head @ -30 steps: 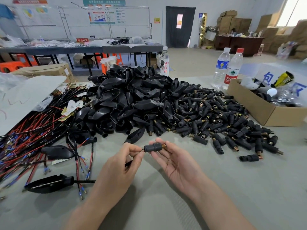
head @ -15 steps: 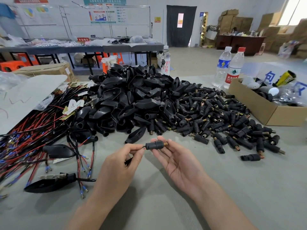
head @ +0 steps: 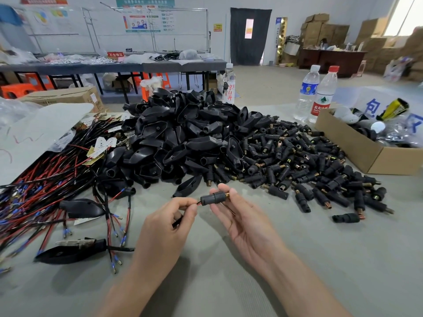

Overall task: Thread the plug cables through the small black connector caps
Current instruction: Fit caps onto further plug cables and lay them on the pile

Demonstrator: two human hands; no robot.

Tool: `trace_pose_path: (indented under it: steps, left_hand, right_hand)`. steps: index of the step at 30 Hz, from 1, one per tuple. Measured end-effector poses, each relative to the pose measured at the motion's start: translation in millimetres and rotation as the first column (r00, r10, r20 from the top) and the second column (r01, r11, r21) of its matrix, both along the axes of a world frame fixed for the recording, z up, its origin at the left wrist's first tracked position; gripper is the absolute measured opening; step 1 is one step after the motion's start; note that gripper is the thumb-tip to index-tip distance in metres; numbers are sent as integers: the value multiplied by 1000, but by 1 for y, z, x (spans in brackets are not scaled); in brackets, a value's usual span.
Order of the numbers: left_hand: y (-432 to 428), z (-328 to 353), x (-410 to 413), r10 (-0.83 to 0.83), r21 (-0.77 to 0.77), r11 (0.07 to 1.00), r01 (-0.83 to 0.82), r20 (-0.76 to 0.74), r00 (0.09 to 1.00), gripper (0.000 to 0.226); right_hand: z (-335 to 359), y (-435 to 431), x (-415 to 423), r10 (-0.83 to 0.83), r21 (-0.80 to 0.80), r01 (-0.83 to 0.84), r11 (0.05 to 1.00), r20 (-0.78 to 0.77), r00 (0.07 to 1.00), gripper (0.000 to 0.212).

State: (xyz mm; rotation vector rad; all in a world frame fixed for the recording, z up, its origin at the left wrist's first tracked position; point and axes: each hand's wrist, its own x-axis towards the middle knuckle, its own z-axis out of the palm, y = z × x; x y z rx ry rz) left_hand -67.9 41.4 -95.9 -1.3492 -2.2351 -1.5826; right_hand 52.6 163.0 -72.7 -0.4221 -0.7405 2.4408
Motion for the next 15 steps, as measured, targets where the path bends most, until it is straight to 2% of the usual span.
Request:
trace_pose_path:
  steps: [2,6,10,12,15]
  left_hand:
    - [1,-2,0,3,20,1000,-3,25,1000,7]
    - [3,-2,2,-24,38,999,21,76,997,20]
    - [2,-2,2,-50,9,999,49,105,993,1]
    - [2,-2,3,-56,8,998,56,117,992,11]
    - [3,2,4,-63,40,998,57,153,986,14]
  right_hand:
    - [2,-1,-1,-19,37,19,999,-9,1000,35]
    - [3,-4,-1,-36,134,34,990,16,999,37]
    - [3,-4,0,-37,142,35,989,16,999,36]
    - [2,-4,0,-38,133,36,990,15,999,36]
    - [2,-3,0,-37,139,35,990,12,999,35]
